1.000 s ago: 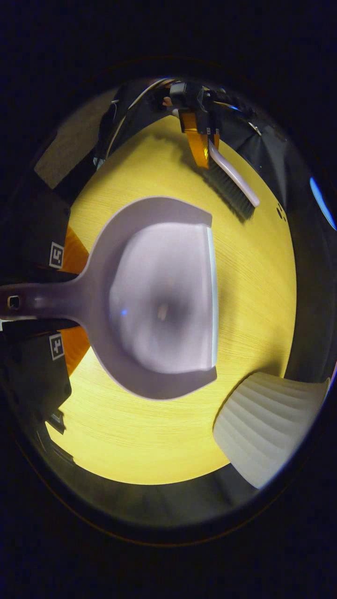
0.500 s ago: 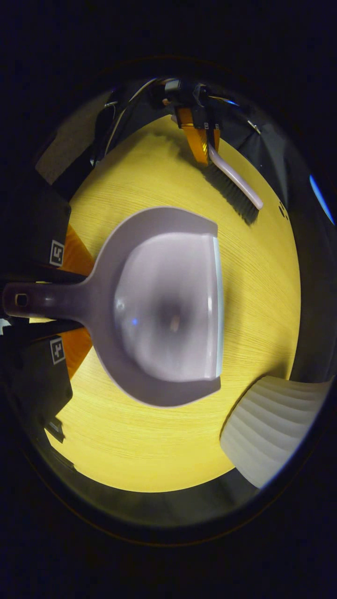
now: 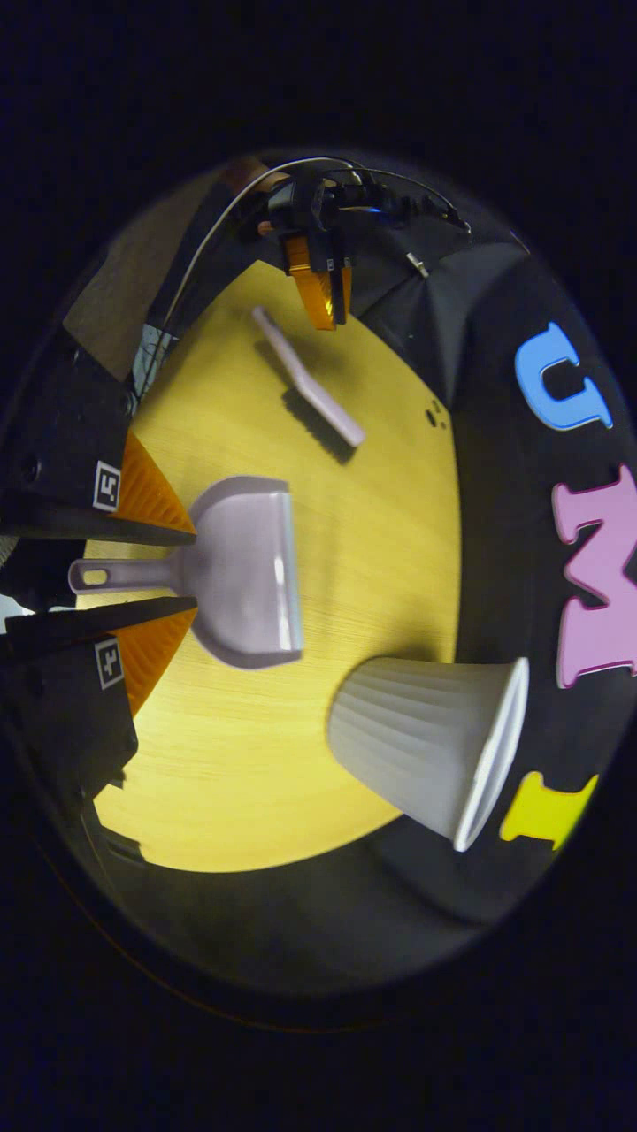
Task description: Pick up the small broom and dustpan from the desktop, sweep the trash into the dustpan with the broom, and then empty the trash into the garbage bin.
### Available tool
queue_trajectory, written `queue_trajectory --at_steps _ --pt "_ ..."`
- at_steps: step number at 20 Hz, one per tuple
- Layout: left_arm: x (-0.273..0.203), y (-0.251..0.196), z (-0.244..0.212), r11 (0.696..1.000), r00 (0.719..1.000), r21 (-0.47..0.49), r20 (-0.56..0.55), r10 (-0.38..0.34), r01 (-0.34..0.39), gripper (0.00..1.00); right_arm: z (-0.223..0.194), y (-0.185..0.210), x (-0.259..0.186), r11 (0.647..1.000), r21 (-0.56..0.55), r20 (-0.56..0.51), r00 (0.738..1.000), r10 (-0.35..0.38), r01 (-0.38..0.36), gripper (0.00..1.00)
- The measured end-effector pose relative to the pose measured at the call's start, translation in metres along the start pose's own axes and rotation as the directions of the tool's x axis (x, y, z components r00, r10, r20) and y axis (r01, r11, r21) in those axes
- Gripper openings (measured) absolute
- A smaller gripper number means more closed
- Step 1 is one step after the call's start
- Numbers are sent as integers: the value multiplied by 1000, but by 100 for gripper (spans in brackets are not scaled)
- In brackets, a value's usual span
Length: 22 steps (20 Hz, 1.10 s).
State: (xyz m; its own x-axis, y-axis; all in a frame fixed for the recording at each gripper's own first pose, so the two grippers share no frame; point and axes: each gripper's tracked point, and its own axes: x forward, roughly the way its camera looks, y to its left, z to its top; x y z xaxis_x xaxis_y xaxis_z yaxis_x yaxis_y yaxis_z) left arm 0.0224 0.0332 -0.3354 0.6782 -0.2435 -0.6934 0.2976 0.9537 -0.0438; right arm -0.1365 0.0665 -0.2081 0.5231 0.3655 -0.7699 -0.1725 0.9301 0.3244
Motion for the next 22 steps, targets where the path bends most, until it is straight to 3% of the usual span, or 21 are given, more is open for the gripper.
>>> queue_trajectory --at_steps 2,4,6,9,12,16,22 --pt "-21 0 50 999 991 -37 137 -2 7 31 52 4 -21 1000 -28 168 986 -10 15 37" --pt "-36 -1 95 998 967 -60 256 -1 17 31 98 8 -45 999 -37 321 947 -10 23 36" --pt "-56 -5 140 998 921 -53 388 -7 30 31 140 8 -79 998 -30 455 890 -31 50 36" --pt "-67 -26 167 998 891 -13 452 -42 54 30 153 0 -96 995 -12 512 855 -80 101 35" --pt "-67 -50 177 995 881 34 463 -99 94 31 167 -7 -115 991 17 560 820 -118 131 36" --pt "-63 -68 176 990 885 41 445 -136 132 31 164 -8 -127 988 18 571 810 -137 155 36" --pt "-67 -54 176 995 890 27 444 -100 98 31 173 -2 -127 990 16 582 803 -126 144 35"
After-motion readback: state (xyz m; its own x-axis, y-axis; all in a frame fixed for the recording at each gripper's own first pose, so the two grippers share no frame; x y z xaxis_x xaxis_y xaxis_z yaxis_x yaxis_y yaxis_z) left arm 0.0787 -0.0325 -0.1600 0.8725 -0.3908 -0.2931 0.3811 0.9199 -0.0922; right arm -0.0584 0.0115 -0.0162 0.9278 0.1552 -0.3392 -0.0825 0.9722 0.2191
